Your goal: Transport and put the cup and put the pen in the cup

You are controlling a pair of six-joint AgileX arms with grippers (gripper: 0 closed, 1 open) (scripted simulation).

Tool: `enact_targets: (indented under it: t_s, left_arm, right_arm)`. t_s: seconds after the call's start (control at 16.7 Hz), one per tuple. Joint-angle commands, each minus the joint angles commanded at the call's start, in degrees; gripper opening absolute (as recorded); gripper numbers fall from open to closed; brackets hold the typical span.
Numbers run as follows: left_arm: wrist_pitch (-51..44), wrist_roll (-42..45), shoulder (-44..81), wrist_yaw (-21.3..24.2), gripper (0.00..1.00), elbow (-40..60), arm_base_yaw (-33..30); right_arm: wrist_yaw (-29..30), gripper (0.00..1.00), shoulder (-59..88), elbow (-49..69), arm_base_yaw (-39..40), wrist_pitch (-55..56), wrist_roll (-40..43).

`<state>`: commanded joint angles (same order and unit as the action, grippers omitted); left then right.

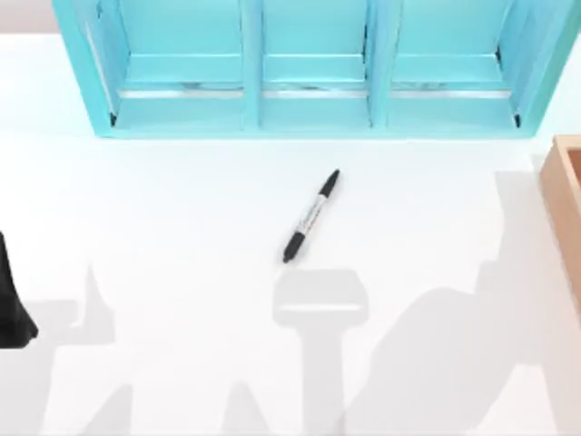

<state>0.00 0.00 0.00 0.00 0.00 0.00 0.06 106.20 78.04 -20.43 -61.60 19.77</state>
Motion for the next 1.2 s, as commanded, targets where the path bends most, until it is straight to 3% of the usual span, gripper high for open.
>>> enact_targets:
  t_s: [0.24,0.54,1.2]
  left_arm:
    - [0.0,0.0,0.0,0.0,1.0,0.0,0.0]
    - [0.0,0.0,0.0,0.0,1.0,0.0,0.0]
    - [0.0,0.0,0.0,0.0,1.0,0.0,0.0]
  right_arm:
    - [0.0,1.0,2.0,-6.7,0.0,8.2,0.0]
    - [0.0,1.0,2.2,-7.3,0.0,8.8,0.0]
    - [0.0,0.17,2.2,-7.3,0.0,8.8,0.0]
